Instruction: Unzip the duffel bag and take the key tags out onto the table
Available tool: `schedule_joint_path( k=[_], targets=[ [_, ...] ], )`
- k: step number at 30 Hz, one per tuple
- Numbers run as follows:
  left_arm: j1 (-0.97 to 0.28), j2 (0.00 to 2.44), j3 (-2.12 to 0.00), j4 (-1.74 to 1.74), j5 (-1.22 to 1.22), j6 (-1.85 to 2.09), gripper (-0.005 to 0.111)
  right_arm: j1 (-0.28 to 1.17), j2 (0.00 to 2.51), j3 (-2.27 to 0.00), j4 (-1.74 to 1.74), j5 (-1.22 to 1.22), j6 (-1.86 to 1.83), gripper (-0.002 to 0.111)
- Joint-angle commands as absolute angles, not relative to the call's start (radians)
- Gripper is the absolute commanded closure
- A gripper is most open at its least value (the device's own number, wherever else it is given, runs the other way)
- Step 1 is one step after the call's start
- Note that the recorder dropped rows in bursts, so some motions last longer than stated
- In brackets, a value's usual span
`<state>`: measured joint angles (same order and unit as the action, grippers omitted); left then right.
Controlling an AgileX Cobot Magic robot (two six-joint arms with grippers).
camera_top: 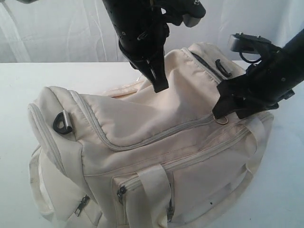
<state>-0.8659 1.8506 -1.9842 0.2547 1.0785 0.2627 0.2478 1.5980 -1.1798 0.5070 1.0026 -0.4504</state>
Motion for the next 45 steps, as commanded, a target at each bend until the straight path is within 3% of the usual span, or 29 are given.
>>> schedule_joint_path(
  k=[1,16,25,31,42,45],
  targets=[
    [-0.868,1.839,-1.979,0.255,1.122,0.249,0.107,0.274,1.627,-1.174,0.496,0.976,-0.441,0.049],
    [-0.868,1.839,-1.979,0.239,1.116,0.249,0.107,0.279,1.730,-1.174,0.474,0.908,-0.396,0.051],
    [-0.868,1.839,-1.979,0.234,1.112,0.249,0.107,0.279,1.738,-1.176,0.498,0.916,-0.399,0.090],
    [-0.868,1.839,-1.979,0.233,1.110,0.249,0.107,0.279,1.664,-1.176,0.566,0.916,-0.440,0.106],
    [-0.868,1.840,-1.906,0.159,0.991,0.236,0.107,0.279,1.600,-1.217,0.640,0.955,-0.501,0.106],
    [-0.868,1.840,-1.846,0.117,0.848,0.252,0.105,0.254,1.557,-1.243,0.461,0.904,-0.392,0.093]
  ],
)
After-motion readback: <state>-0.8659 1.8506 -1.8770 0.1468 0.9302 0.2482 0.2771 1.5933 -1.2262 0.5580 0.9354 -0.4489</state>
